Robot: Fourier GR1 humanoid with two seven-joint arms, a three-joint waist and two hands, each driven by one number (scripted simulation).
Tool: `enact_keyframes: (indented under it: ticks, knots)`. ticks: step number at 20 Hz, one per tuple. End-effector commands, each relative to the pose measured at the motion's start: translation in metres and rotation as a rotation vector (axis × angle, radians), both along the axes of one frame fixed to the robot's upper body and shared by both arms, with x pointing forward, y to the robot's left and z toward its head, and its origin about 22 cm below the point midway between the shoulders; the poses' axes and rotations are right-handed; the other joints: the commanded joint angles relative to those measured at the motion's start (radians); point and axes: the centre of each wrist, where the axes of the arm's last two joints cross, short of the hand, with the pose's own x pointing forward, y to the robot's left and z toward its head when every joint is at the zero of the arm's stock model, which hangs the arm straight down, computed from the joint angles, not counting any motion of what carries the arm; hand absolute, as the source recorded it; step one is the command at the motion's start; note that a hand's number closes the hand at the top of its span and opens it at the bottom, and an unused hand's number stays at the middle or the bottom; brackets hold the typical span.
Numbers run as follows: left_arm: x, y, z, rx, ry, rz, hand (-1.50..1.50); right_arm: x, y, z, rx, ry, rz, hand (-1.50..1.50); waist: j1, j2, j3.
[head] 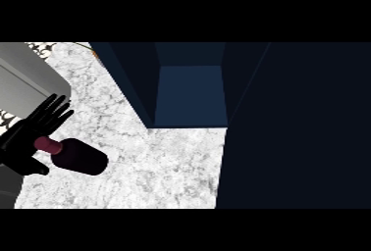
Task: Pick up the wine, place it into the cabinet and close the cabinet
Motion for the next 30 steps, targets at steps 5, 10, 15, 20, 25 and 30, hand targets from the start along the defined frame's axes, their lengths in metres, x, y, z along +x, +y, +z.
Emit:
enact_keyframes:
  ticks: [5, 10, 15, 20, 25, 30]
  knots:
    - [-0.025, 0.005, -0.057, -0.005, 0.022, -0.039, -1.5, -0.008, 0.008, 0.012, 0.035, -0.037, 0.045, -1.5, -0.004, 0.003, -0.002]
    - [-0.034, -0.004, -0.084, -0.025, 0.051, -0.022, -1.5, -0.016, 0.006, 0.009, 0.038, -0.039, 0.035, -1.5, -0.006, 0.002, -0.002]
    - [-0.034, -0.009, -0.094, -0.027, 0.067, -0.017, -1.5, -0.008, 0.001, 0.018, 0.026, -0.047, 0.047, -1.5, -0.008, 0.004, -0.002]
    - [-0.051, -0.015, -0.112, -0.069, 0.092, -0.03, -1.5, 0.002, 0.001, 0.009, 0.054, -0.044, 0.025, -1.5, -0.007, 0.006, -0.003]
    - [-0.046, -0.014, -0.112, -0.147, 0.138, -0.026, -1.5, 0.001, 0.005, 0.015, 0.03, -0.046, 0.049, -1.5, -0.018, 0.009, -0.005]
    - [-0.044, -0.033, -0.12, -0.171, 0.126, -0.036, -1.5, -0.01, 0.003, 0.015, 0.026, -0.042, 0.057, -1.5, -0.015, 0.005, -0.003]
